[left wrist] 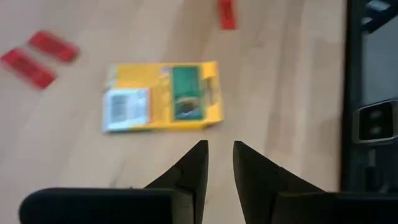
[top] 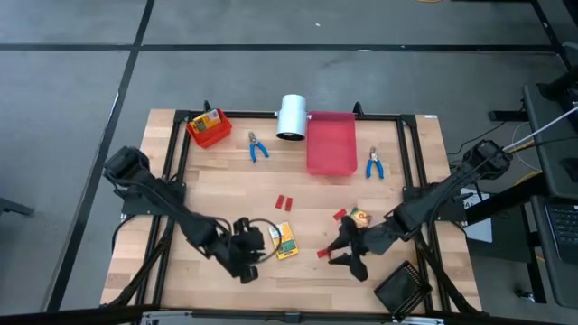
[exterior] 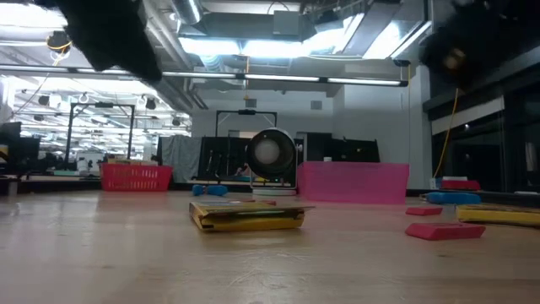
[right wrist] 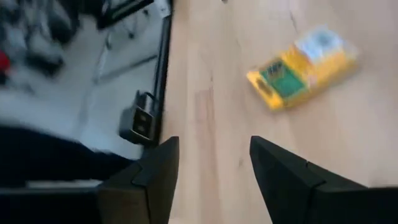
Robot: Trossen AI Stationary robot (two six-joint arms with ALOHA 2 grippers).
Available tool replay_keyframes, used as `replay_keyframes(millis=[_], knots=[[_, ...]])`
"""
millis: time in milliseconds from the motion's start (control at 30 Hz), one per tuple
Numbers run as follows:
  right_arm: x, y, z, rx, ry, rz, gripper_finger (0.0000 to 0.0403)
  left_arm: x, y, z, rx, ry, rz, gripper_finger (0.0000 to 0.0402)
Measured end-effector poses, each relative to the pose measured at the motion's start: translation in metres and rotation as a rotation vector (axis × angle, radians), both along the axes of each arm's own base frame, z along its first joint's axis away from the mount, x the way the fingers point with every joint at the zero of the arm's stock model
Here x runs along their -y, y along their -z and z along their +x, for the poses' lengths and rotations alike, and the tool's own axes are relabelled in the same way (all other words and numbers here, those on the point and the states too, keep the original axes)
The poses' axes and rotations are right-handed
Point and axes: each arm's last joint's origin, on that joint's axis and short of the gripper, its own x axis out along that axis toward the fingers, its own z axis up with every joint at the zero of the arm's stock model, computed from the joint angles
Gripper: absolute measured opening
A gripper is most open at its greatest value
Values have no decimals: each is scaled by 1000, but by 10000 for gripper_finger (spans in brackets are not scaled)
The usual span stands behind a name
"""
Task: Pick & Place School Supplies
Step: Put the yellow crayon box into the red bin
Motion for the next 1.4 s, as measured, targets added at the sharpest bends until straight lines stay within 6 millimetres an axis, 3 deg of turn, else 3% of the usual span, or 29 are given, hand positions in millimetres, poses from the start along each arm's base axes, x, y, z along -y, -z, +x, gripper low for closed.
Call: replay_keyframes(millis=[100,267,467,633,1000,1400], knots=[[-8,3,13,70,-132,-222,192,6,-4,0,14,-11,-23,70],[-19,26,43,81,-310,-548,179,8,-7,-10,1,-39,-14,63],[-32,57,73,42,-325,-816,155,3,-14,-16,-29,-25,-24,44],[-36,80,81,6,-371,-877,137,1,-15,-20,-55,-14,-28,35],[-35,103,90,13,-266,-959,120,1,-15,-21,-80,-24,-62,35],[-32,103,94,22,-259,-963,120,1,-15,-22,-92,-26,-79,35]])
